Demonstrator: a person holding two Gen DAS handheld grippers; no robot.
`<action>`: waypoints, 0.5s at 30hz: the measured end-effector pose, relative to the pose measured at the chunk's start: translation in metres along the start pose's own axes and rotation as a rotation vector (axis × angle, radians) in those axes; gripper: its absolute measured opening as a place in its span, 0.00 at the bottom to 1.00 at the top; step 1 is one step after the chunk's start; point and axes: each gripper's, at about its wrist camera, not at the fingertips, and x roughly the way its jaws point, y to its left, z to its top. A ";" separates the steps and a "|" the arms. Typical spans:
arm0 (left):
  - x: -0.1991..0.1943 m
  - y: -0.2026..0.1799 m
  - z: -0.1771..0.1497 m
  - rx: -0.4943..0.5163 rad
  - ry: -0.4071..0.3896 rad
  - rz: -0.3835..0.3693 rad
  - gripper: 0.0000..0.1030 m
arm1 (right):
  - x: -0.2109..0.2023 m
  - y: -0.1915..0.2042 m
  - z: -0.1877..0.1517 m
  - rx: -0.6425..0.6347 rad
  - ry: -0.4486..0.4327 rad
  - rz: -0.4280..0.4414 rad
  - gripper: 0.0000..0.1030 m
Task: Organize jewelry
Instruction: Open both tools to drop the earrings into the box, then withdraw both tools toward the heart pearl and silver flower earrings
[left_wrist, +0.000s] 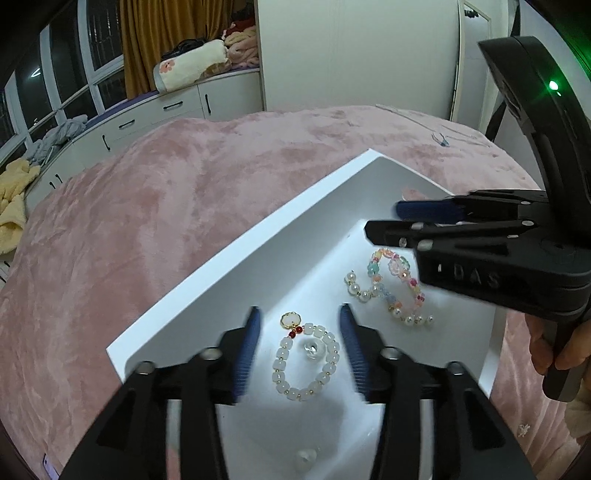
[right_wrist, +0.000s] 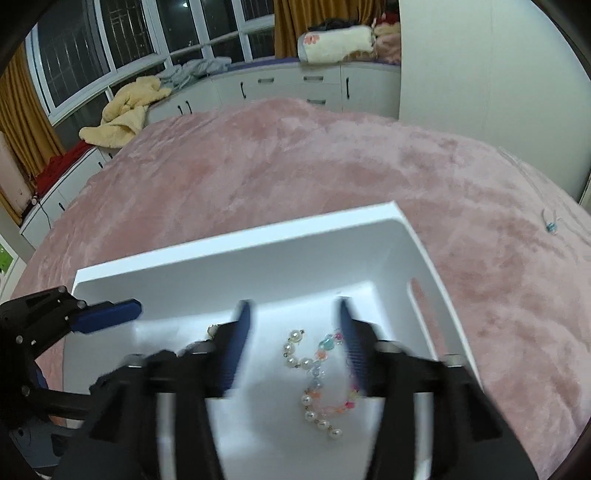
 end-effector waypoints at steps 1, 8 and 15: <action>-0.003 0.000 0.000 0.000 -0.007 -0.001 0.52 | -0.006 0.000 0.001 -0.004 -0.013 0.001 0.56; -0.032 -0.004 0.000 0.001 -0.067 0.006 0.54 | -0.046 0.001 0.007 -0.034 -0.089 0.013 0.62; -0.078 -0.019 -0.003 0.025 -0.169 0.004 0.63 | -0.104 -0.006 -0.002 -0.031 -0.192 0.002 0.69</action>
